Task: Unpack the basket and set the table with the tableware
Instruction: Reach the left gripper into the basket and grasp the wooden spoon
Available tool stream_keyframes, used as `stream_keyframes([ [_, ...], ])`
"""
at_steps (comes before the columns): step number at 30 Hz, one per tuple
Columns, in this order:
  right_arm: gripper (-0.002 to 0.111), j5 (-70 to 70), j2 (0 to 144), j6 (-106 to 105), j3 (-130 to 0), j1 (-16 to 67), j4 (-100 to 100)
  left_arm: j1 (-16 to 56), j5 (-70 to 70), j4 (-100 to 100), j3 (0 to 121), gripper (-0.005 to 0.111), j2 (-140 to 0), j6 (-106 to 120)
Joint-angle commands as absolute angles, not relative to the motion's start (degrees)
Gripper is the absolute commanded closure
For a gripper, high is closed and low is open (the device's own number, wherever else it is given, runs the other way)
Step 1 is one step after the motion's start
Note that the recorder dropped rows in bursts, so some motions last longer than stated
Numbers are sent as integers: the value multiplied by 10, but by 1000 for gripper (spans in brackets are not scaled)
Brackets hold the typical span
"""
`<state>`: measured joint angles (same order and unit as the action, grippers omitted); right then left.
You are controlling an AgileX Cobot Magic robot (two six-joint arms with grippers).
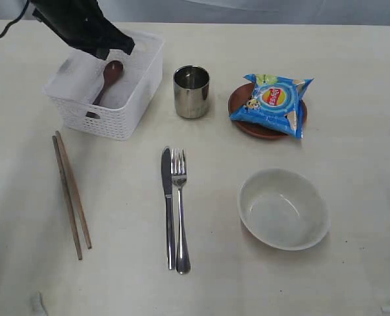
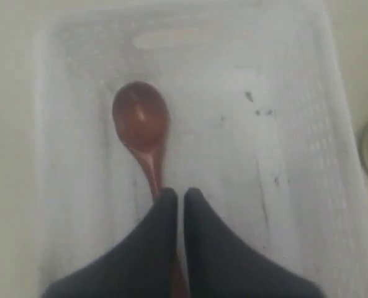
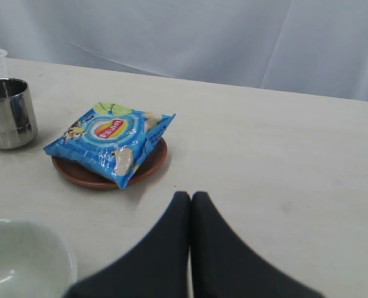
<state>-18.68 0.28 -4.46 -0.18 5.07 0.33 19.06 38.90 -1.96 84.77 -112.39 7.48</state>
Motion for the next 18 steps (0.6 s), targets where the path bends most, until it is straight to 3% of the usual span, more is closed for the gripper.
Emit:
stream_keyframes([
  [1,109,-184,0,-44,0,48,0,214,444,53,844,74,-1141,51],
  [4,109,-184,0,-44,0,48,0,250,444,170,844,73,-1147,-51],
  [10,109,-184,0,-44,0,48,0,290,404,221,855,73,-1161,-88],
  [15,109,-184,0,-44,0,48,0,281,511,206,925,53,-1229,-106],
  [18,109,-184,0,-44,0,48,0,279,543,203,956,53,-1261,-125],
])
